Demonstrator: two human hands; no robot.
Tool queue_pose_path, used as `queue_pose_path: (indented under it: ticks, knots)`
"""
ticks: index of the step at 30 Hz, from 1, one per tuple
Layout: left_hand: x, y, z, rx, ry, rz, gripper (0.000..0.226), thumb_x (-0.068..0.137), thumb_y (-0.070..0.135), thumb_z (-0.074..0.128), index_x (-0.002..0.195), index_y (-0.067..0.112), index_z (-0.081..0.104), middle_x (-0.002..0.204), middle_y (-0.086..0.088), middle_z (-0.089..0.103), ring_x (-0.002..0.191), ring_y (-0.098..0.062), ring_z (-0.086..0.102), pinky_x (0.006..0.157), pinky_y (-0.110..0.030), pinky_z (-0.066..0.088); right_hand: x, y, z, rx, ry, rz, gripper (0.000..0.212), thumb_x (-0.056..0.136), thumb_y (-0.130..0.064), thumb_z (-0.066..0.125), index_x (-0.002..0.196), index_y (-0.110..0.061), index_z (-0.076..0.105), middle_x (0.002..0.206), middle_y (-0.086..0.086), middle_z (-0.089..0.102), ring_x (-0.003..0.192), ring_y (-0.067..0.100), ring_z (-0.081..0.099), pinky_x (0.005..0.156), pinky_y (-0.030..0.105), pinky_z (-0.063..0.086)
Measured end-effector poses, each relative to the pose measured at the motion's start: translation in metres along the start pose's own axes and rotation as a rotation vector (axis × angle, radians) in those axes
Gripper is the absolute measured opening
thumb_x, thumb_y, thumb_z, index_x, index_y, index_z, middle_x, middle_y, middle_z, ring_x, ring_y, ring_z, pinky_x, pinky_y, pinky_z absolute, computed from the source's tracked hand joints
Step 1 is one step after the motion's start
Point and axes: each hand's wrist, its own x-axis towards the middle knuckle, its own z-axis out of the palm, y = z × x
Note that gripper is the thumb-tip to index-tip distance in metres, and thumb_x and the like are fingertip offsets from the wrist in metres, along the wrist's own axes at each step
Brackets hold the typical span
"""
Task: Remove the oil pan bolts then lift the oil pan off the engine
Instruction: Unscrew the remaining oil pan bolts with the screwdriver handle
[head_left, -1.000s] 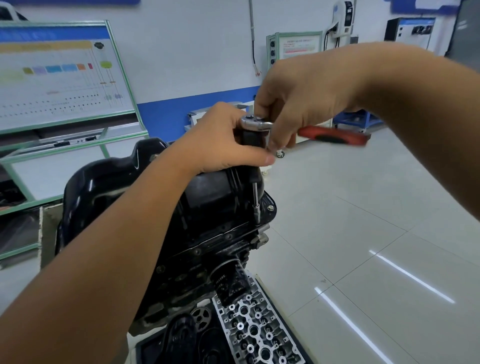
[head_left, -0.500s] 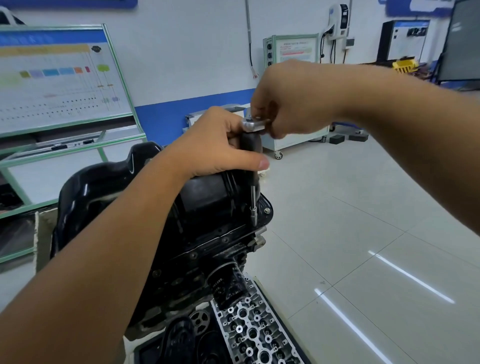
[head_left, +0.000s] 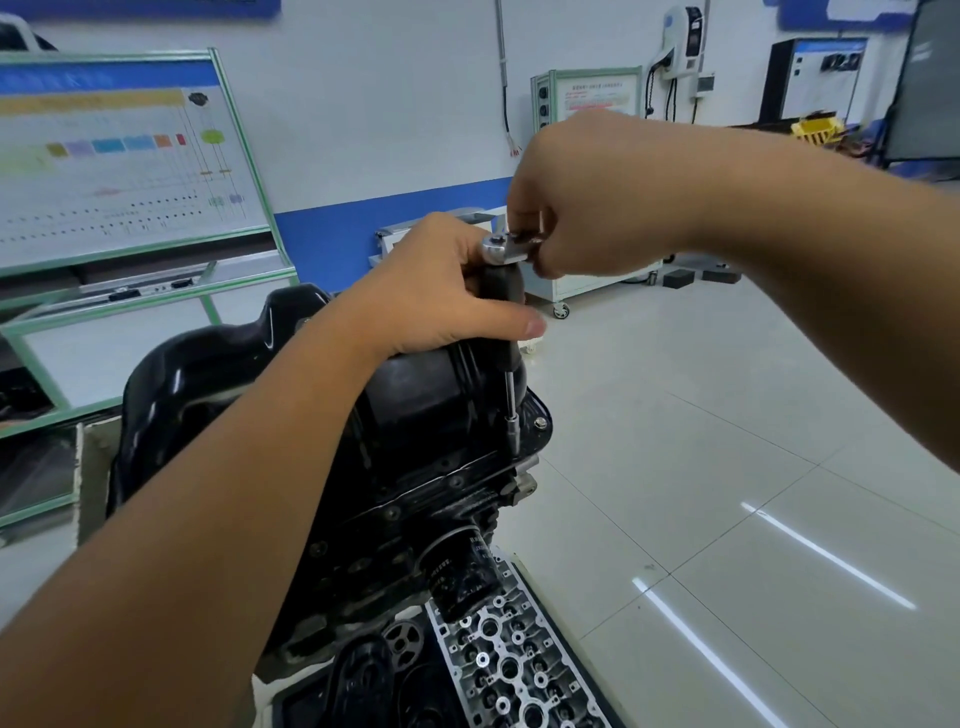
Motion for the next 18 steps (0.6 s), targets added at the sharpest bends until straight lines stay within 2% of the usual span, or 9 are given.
queue_pose_path:
  ticks: [3,5,7,9,11,13,16,18]
  knots:
    - [0.000,0.001,0.002,-0.028,0.002,0.038,0.019,0.063,0.036,0.093,0.074,0.038,0.078,0.071,0.017,0.072,0.068,0.003,0.064,0.070,-0.015,0.050,-0.003,-0.003,-0.006,0.016,-0.076,0.028,0.028,0.074,-0.038,0.080,0.064,-0.014,0.071,0.051,0.000,0.061,0.056,0.022,0.055,0.054,0.030,0.039]
    - [-0.001,0.002,0.002,-0.039,-0.007,0.062,0.019,0.064,0.035,0.092,0.074,0.043,0.077,0.073,0.018,0.073,0.070,0.006,0.065,0.069,-0.013,0.050,-0.004,-0.004,-0.012,0.074,-0.146,0.053,0.033,0.069,-0.044,0.082,0.061,-0.015,0.071,0.049,-0.002,0.062,0.057,0.020,0.057,0.057,0.033,0.042]
    - [-0.002,0.004,0.001,-0.045,-0.016,0.061,0.019,0.066,0.033,0.092,0.078,0.037,0.079,0.077,0.014,0.075,0.074,0.002,0.067,0.072,-0.016,0.051,-0.002,-0.002,-0.012,0.082,-0.163,0.061,0.023,0.072,-0.040,0.083,0.069,-0.018,0.074,0.057,-0.005,0.068,0.061,0.018,0.062,0.060,0.032,0.045]
    - [-0.001,0.002,0.000,-0.022,-0.012,0.045,0.022,0.069,0.030,0.093,0.086,0.026,0.080,0.078,0.007,0.075,0.073,-0.003,0.066,0.073,-0.020,0.052,0.000,-0.002,-0.006,0.064,-0.088,0.055,0.006,0.080,-0.024,0.080,0.084,-0.022,0.077,0.071,-0.004,0.072,0.071,0.017,0.066,0.060,0.030,0.046]
    - [-0.001,0.001,0.000,0.009,0.003,0.031,0.030,0.066,0.035,0.094,0.085,0.017,0.079,0.070,-0.001,0.070,0.064,-0.006,0.059,0.066,-0.020,0.050,0.000,0.000,0.000,0.040,-0.014,0.059,0.013,0.086,-0.012,0.072,0.093,-0.021,0.076,0.080,0.001,0.070,0.077,0.023,0.064,0.060,0.029,0.046]
    - [-0.001,0.001,0.001,0.002,0.003,0.031,0.030,0.060,0.040,0.097,0.079,0.025,0.079,0.070,-0.002,0.071,0.062,-0.006,0.058,0.065,-0.020,0.050,0.001,0.001,0.004,0.018,0.029,0.044,0.006,0.085,-0.015,0.070,0.082,-0.013,0.074,0.070,0.007,0.065,0.069,0.027,0.059,0.056,0.030,0.043]
    - [0.000,0.002,0.002,-0.030,0.000,0.054,0.021,0.061,0.037,0.093,0.070,0.043,0.075,0.068,0.018,0.069,0.063,0.006,0.061,0.065,-0.011,0.048,0.000,0.001,-0.001,0.064,-0.063,0.065,0.031,0.077,-0.034,0.077,0.058,-0.013,0.066,0.046,0.001,0.059,0.051,0.023,0.058,0.050,0.028,0.038]
    - [0.000,0.001,0.001,-0.007,0.001,0.065,0.023,0.063,0.036,0.096,0.067,0.044,0.074,0.064,0.020,0.067,0.061,0.006,0.058,0.063,-0.010,0.046,-0.001,0.000,-0.007,0.149,-0.152,0.078,0.037,0.075,-0.041,0.080,0.054,-0.014,0.067,0.047,-0.003,0.063,0.048,0.016,0.062,0.052,0.028,0.042]
